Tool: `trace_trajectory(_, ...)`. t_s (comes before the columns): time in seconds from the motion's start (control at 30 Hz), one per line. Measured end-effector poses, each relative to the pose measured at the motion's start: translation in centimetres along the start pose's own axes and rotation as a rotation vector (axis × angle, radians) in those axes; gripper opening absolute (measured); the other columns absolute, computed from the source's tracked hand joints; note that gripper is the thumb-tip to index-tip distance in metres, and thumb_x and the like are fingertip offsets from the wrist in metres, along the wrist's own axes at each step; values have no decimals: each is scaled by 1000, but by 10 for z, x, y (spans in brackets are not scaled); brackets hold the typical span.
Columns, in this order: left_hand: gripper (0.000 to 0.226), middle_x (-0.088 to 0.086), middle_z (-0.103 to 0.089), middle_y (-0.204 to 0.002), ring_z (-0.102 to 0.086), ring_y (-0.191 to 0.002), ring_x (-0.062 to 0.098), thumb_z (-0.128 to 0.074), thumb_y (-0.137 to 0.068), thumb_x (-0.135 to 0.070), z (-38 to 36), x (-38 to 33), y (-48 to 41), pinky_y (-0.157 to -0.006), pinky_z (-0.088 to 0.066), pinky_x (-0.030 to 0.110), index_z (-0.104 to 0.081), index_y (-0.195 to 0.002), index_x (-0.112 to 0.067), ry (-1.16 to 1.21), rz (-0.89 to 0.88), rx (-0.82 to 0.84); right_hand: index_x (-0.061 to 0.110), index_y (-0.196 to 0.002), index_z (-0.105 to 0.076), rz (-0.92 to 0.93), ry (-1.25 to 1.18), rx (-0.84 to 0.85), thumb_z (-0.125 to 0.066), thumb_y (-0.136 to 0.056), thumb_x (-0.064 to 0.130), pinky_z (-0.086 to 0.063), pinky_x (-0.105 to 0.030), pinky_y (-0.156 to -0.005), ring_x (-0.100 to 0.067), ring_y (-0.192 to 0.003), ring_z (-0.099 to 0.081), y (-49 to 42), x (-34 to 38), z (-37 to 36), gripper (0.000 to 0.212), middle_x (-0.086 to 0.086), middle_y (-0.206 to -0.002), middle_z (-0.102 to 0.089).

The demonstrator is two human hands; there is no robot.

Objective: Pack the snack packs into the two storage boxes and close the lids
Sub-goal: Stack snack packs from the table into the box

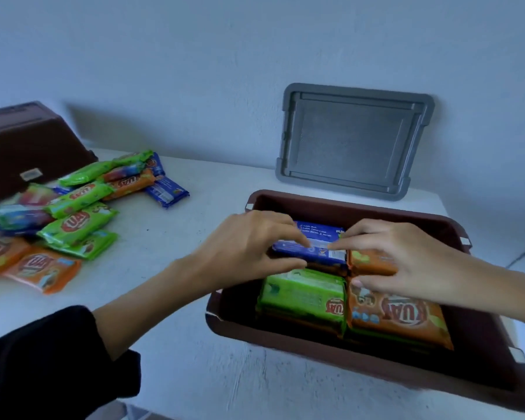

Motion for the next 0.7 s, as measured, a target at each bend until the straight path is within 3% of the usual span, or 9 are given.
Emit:
trace_trajectory(0.17, 24, -11, -68, -98, -56, -82, -2, -56, -84, -38, 49, 49, 40, -65, -53, 34, -69, -103, -29, -30, 214, -193, 36, -126, -52, 108, -36, -113, -68, -80, 23, -27, 5, -82, 1, -106, -47, -60, 42, 14, 51, 15, -117, -50)
trace_trajectory(0.23, 22, -12, -68, -100, -55, -82, -4, -58, -85, -34, 68, 72, 63, -68, -54, 31, -69, -104, -28, -78, 309, -242, 32, -127, -52, 157, -53, -140, -67, -81, 22, -29, 1, -79, -5, -108, -49, -90, 62, 17, 49, 10, -119, -52)
trace_trajectory(0.4, 29, -6, -65, -113, -61, -103, 13, -63, -84, -27, 106, 145, 121, -77, -50, 28, -67, -112, -25, -178, 578, -314, 29, -130, -50, 219, -82, -151, -66, -82, 23, -32, -15, -87, -15, -115, -47, -175, 103, 4, 51, -2, -125, -51)
trace_trajectory(0.5, 29, -1, -63, -114, -60, -101, 17, -64, -84, -25, 123, 192, 147, -82, -52, 36, -65, -113, -24, -155, 737, -372, 24, -132, -49, 232, -44, -162, -66, -82, 23, -32, -22, -89, -21, -116, -47, -231, 120, -8, 53, -8, -125, -52)
trace_trajectory(0.6, 34, 5, -58, -116, -57, -106, 22, -64, -84, -29, 129, 242, 163, -88, -48, 38, -61, -117, -24, -136, 894, -302, 20, -133, -48, 219, -34, -158, -65, -83, 21, -34, -26, -88, -25, -115, -47, -284, 131, -23, 53, -13, -123, -52)
trace_trajectory(0.7, 40, 9, -52, -123, -52, -112, 25, -62, -85, -31, 124, 285, 168, -92, -43, 36, -56, -124, -21, -135, 987, -195, 19, -134, -48, 205, 2, -116, -64, -84, 20, -29, -23, -75, -27, -110, -47, -330, 134, -45, 52, -16, -117, -54)
Point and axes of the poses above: each hand's wrist, its own y-axis away from the middle knuckle, its own z-axis out of the back of the hand, x = y × z, the point moved 5 cm from there along -y, towards the middle knuckle
